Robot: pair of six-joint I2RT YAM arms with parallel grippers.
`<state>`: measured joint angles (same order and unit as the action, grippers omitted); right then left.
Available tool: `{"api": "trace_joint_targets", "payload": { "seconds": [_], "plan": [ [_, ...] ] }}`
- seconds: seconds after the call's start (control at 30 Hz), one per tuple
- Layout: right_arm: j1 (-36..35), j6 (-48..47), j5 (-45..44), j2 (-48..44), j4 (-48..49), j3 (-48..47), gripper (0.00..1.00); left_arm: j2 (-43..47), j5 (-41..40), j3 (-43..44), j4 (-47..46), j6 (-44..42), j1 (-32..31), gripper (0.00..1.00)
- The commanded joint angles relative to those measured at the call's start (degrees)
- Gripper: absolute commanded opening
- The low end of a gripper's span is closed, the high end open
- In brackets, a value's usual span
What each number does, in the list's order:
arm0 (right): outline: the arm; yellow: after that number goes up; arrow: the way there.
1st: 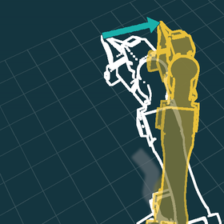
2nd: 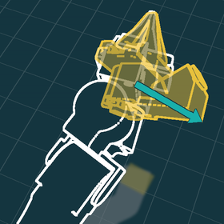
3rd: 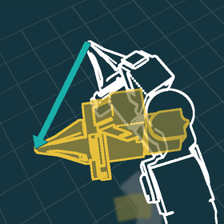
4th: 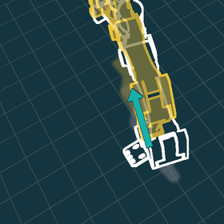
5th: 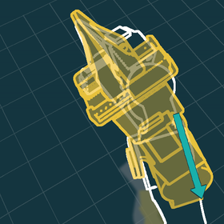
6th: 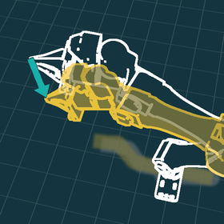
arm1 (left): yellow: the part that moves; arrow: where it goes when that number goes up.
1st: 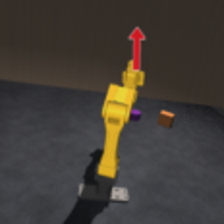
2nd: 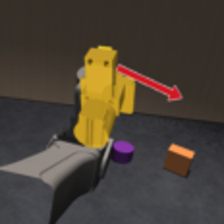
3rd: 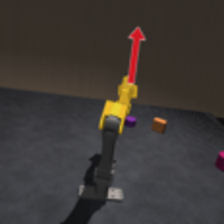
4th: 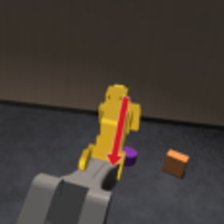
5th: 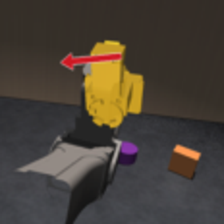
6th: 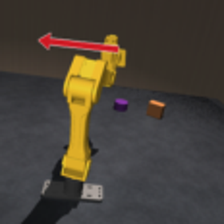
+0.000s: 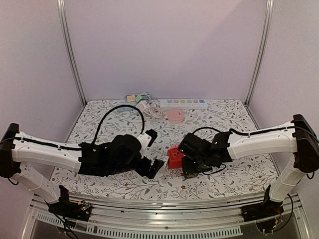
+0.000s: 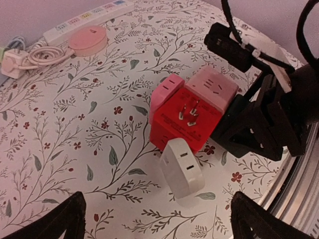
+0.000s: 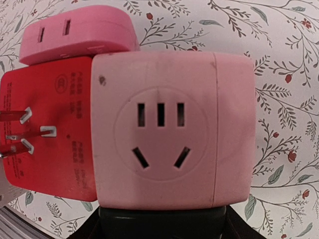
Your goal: Pull the plug off the socket
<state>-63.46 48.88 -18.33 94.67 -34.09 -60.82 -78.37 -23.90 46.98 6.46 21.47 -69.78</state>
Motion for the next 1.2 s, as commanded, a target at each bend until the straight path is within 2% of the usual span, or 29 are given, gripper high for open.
{"api": "trace_joint_targets", "payload": {
  "seconds": [0.0,0.23,0.43,0.57,0.83,1.17],
  "plan": [
    [-0.75,-0.41,0.09,0.31,4.91,-3.29,0.44,-4.79,4.37,1.32,-10.61,0.68,-0.62,0.99],
    [-0.99,-1.33,0.28,-0.01,4.86,-3.61,0.44,-11.82,3.27,5.75,-11.02,0.46,-0.62,0.99],
    [-1.03,-1.85,-0.50,-0.54,4.76,-3.84,0.44,-12.75,1.79,5.79,-9.05,2.34,-0.19,0.88],
    [-1.03,-2.12,-0.74,-0.54,4.77,-3.98,0.45,-12.79,0.89,5.31,-5.63,4.23,-0.09,0.80],
    [-1.03,-2.44,-0.92,-0.63,4.59,-4.10,0.45,-10.26,-1.06,1.90,-1.76,7.26,0.78,0.70],
    [-1.02,-2.49,-0.91,-0.80,4.18,-3.99,0.45,-6.48,-2.80,-0.69,0.43,8.19,3.60,0.65]
  ]
}}
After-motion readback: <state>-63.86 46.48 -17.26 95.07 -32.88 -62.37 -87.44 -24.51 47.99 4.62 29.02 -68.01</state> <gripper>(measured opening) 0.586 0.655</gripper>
